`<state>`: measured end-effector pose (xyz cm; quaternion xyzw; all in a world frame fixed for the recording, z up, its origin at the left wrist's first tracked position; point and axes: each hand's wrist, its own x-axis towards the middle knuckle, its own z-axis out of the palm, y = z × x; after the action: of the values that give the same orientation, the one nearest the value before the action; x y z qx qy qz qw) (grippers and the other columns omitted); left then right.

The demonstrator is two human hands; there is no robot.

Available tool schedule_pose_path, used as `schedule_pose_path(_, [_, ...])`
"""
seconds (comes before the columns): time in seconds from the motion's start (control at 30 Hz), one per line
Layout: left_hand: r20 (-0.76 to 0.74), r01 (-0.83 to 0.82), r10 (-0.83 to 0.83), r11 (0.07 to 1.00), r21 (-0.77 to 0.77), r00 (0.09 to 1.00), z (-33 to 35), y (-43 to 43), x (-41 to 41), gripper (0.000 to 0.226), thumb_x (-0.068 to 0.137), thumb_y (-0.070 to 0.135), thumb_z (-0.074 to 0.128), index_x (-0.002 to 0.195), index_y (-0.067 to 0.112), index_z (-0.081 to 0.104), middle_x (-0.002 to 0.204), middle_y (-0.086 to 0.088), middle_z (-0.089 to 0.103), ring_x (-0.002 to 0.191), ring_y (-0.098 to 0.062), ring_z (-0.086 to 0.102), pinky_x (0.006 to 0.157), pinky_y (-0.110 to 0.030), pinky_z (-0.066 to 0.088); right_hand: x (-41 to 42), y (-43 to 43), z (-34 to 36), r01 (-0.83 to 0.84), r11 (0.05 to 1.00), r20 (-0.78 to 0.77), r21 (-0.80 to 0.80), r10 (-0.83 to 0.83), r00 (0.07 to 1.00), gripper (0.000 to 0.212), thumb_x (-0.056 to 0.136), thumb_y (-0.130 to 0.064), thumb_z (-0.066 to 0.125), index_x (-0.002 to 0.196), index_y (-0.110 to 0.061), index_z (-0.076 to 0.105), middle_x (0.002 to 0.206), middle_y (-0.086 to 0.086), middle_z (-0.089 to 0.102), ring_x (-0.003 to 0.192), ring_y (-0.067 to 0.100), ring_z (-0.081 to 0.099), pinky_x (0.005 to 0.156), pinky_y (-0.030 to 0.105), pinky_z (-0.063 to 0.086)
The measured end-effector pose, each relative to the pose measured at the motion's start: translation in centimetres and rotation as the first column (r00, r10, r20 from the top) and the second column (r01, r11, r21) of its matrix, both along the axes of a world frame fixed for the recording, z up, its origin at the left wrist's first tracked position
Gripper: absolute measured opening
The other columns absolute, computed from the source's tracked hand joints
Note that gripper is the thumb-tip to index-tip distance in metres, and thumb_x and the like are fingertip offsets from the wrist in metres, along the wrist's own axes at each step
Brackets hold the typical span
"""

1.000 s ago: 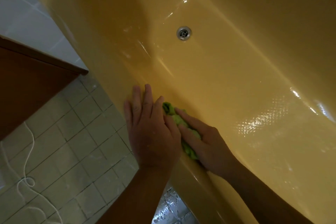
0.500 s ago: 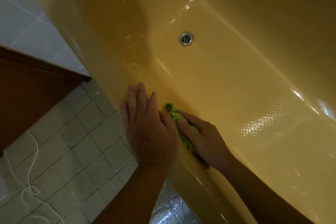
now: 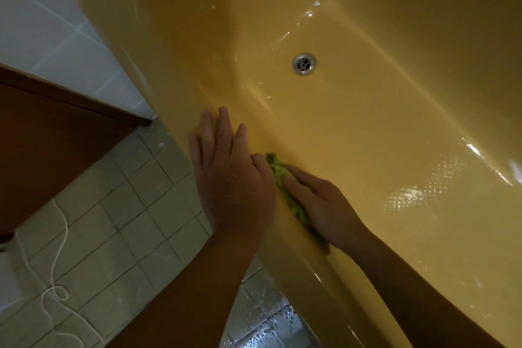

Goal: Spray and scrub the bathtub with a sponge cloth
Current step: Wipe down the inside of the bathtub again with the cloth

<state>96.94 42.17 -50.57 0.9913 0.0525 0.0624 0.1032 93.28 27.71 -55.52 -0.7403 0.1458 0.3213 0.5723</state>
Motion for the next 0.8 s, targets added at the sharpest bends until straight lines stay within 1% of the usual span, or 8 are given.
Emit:
schedule_pose_path(0.07, [0.006, 0.003, -0.003, 1.0, -0.001, 1.0, 0.0, 0.2, 0.5, 0.056, 0.095, 0.023, 0.033, 0.137, 0.004, 0.065, 0.163, -0.014, 0.041, 0.158, -0.031, 0.023, 0.13, -0.047, 0.009, 0.1, 0.0, 1.8, -0.016, 0.995, 0.098, 0.094, 0.006, 0.995, 0.047, 0.097, -0.062, 0.049, 0.142, -0.052, 0.054, 0.143, -0.03, 0.054, 0.129, -0.011, 0.049, 0.107, 0.017, 0.038])
schedule_pose_path(0.13, [0.009, 0.007, -0.007, 1.0, -0.001, 1.0, 0.0, 0.4, 0.6, 0.055, 0.095, 0.022, 0.033, 0.135, 0.004, 0.066, 0.163, -0.014, 0.042, 0.158, -0.032, 0.024, 0.13, -0.048, 0.009, -0.5, -0.7, -0.4, -0.014, 0.996, 0.048, 0.093, 0.01, 0.999, 0.05, 0.094, -0.066, 0.049, 0.142, -0.054, 0.053, 0.146, -0.026, 0.054, 0.132, -0.005, 0.051, 0.109, 0.023, 0.04])
schedule_pose_path(0.27, [0.017, 0.001, -0.001, 1.0, -0.007, 1.0, -0.2, 0.8, 1.3, 0.053, 0.094, 0.018, 0.036, 0.134, 0.004, 0.067, 0.162, -0.014, 0.043, 0.158, -0.031, 0.025, 0.13, -0.049, 0.012, -2.7, -3.2, -8.8, 0.004, 0.978, -0.301, -0.21, -0.068, 0.951, 0.065, 0.092, -0.078, 0.044, 0.146, -0.043, 0.052, 0.151, 0.001, 0.055, 0.131, 0.026, 0.055, 0.112, 0.046, 0.042])
schedule_pose_path(0.37, [0.027, -0.016, 0.016, 1.0, -0.018, 1.0, -0.2, 1.0, 2.0, 0.054, 0.093, 0.018, 0.034, 0.132, 0.003, 0.068, 0.16, -0.014, 0.046, 0.157, -0.031, 0.026, 0.13, -0.049, 0.014, -1.7, -2.7, -11.2, 0.02, 0.929, -0.435, -0.37, -0.192, 0.88, 0.072, 0.093, -0.076, 0.047, 0.149, -0.03, 0.052, 0.148, 0.013, 0.056, 0.128, 0.036, 0.056, 0.109, 0.047, 0.046])
schedule_pose_path(0.5, [0.027, -0.002, 0.003, 0.999, -0.033, 1.0, -0.2, 1.5, 2.7, 0.053, 0.093, 0.018, 0.036, 0.132, 0.002, 0.068, 0.16, -0.014, 0.046, 0.157, -0.032, 0.027, 0.129, -0.051, 0.016, 3.4, 1.2, -5.6, 0.035, 0.988, -0.193, -0.148, -0.063, 0.979, 0.06, 0.089, -0.079, 0.049, 0.141, -0.049, 0.057, 0.148, -0.005, 0.058, 0.132, 0.021, 0.055, 0.112, 0.041, 0.043])
schedule_pose_path(0.63, [0.022, -0.003, 0.004, 0.999, -0.039, 1.0, -0.2, 2.0, 3.5, 0.052, 0.095, 0.019, 0.036, 0.132, 0.002, 0.068, 0.16, -0.015, 0.045, 0.157, -0.032, 0.026, 0.129, -0.052, 0.016, 3.9, 2.4, 0.7, 0.01, 0.996, 0.093, 0.086, -0.018, 0.996, 0.042, 0.095, -0.057, 0.061, 0.137, -0.055, 0.058, 0.141, -0.03, 0.056, 0.13, -0.011, 0.05, 0.109, 0.018, 0.038])
schedule_pose_path(0.7, [0.03, -0.002, 0.004, 0.999, -0.045, 1.0, -0.2, 2.1, 3.7, 0.051, 0.094, 0.018, 0.037, 0.131, 0.002, 0.068, 0.16, -0.015, 0.046, 0.157, -0.033, 0.027, 0.129, -0.052, 0.016, 3.0, 1.4, -1.0, 0.036, 0.998, 0.03, 0.058, -0.038, 0.999, 0.047, 0.091, -0.063, 0.058, 0.137, -0.055, 0.057, 0.143, -0.026, 0.056, 0.133, -0.005, 0.05, 0.112, 0.022, 0.039])
schedule_pose_path(0.8, [0.033, -0.01, 0.012, 0.998, -0.066, 0.999, -0.4, 2.2, 4.0, 0.052, 0.094, 0.016, 0.036, 0.133, 0.003, 0.067, 0.16, -0.014, 0.046, 0.157, -0.032, 0.027, 0.13, -0.051, 0.015, 1.9, -0.3, -6.6, 0.003, 0.979, -0.249, -0.202, -0.055, 0.967, 0.058, 0.093, -0.075, 0.046, 0.144, -0.049, 0.054, 0.149, -0.002, 0.057, 0.132, 0.024, 0.055, 0.111, 0.042, 0.043])
